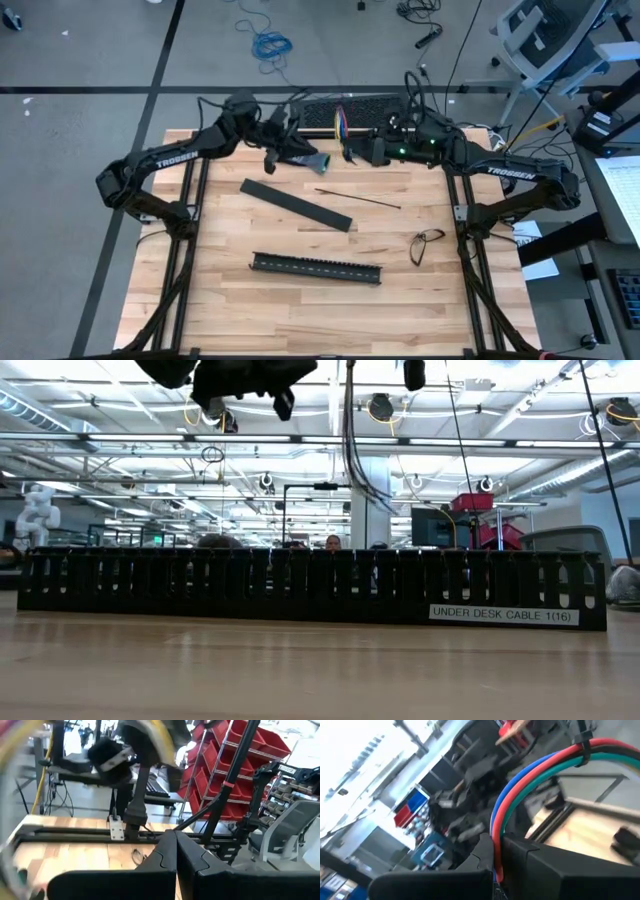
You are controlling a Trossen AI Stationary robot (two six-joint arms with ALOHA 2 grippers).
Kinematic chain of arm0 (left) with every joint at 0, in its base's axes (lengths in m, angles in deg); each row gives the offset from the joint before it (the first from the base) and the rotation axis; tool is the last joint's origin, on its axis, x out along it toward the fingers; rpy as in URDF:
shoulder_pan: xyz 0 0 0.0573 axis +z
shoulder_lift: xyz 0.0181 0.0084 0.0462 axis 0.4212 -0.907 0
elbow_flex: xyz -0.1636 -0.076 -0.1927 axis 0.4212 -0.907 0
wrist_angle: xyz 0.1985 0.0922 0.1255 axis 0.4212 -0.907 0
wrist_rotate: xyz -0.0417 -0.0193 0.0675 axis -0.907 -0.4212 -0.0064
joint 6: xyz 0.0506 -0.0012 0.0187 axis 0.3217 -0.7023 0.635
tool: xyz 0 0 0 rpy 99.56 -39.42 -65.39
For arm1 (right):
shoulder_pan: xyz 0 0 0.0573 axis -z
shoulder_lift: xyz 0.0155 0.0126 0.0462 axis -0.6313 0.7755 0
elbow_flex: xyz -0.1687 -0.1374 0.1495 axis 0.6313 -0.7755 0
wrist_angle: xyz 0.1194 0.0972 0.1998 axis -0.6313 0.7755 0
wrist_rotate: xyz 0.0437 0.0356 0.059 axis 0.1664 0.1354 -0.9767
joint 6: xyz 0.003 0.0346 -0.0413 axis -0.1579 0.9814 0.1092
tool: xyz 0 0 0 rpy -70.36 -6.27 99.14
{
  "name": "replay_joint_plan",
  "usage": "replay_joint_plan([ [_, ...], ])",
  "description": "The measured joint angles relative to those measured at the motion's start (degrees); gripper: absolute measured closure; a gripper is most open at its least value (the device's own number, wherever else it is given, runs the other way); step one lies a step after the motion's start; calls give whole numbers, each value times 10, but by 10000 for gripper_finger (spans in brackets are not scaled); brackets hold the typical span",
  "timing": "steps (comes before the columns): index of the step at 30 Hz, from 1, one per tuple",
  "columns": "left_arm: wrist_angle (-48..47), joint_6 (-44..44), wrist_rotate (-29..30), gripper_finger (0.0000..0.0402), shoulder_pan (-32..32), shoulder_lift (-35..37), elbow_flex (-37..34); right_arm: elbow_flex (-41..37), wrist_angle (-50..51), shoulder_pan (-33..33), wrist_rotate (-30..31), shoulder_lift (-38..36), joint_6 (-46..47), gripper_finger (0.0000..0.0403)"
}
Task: Ziptie cables
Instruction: Insert the cable wire into the black cable duct
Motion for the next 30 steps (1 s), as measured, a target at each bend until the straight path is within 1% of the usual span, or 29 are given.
replay_joint_plan([
  [3, -46, 7, -12, 401, 28, 16, 0, 0, 34, -25, 0, -1, 18, 397],
  [5, -90, 36, -13, 401, 53, 35, 0, 0, 53, -44, 0, -1, 30, 397],
  [8, -158, 80, 0, 401, 96, 72, 0, 0, 54, -72, 0, 2, 44, 397],
  [10, -187, 104, 6, 401, 123, 98, 0, 0, 61, -89, -12, 4, 51, 397],
  [15, -208, 119, 15, 401, 176, 150, 0, 0, 92, -136, -23, 18, 80, 397],
  [19, -210, 117, 15, 401, 194, 178, 0, 0, 85, -163, -14, 44, 122, 397],
  [21, -213, 116, 15, 401, 197, 188, 0, 0, 68, -172, -13, 64, 134, 397],
  [25, -216, 116, 9, 401, 198, 207, 0, 0, -18, -186, -21, 109, 141, 397],
  [30, -274, 117, 7, 401, 193, 216, 0, 0, -132, -199, -78, 165, 141, 397],
])
